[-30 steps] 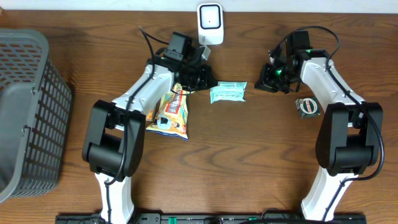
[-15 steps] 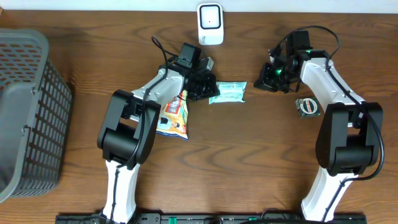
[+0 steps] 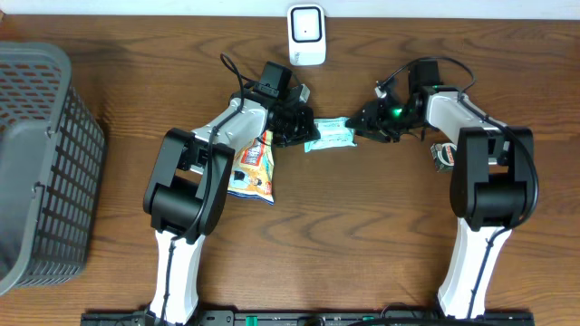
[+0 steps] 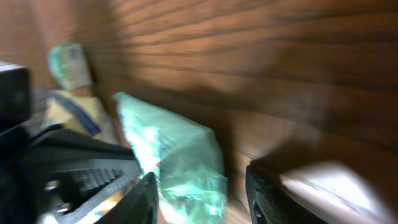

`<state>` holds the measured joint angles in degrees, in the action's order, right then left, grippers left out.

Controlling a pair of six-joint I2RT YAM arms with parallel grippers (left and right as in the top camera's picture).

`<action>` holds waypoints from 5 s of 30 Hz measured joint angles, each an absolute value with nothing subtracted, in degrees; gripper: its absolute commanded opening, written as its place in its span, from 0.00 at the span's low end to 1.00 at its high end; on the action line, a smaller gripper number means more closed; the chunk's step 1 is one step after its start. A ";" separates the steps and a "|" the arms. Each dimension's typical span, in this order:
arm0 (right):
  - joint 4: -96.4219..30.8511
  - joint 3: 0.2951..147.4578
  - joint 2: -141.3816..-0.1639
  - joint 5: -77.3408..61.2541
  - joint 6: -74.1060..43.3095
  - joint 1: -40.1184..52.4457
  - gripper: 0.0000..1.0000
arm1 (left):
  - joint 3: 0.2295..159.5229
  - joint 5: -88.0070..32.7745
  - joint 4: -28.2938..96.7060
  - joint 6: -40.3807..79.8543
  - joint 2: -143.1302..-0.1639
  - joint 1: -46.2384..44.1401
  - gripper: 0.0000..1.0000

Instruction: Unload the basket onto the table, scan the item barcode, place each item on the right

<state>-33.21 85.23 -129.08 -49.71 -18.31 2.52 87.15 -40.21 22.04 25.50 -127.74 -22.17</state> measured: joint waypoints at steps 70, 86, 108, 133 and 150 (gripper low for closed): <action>-13.10 95.22 -98.89 8.88 2.11 25.80 0.01 | 87.77 -13.34 56.42 13.43 -90.02 4.43 0.98; 29.41 94.59 -131.87 26.44 63.33 30.06 0.01 | 87.61 -13.17 56.47 13.43 -90.02 4.45 0.98; 26.87 94.54 -135.83 30.09 72.73 29.80 0.01 | 87.61 -13.17 56.47 13.43 -90.02 4.45 0.98; -15.46 95.44 -99.09 5.13 14.06 20.21 0.01 | 87.59 -13.15 56.45 13.43 -90.02 4.45 0.98; -56.84 87.68 -95.00 -13.50 -12.23 -2.68 0.01 | 87.57 -13.17 56.45 13.43 -90.02 4.45 0.98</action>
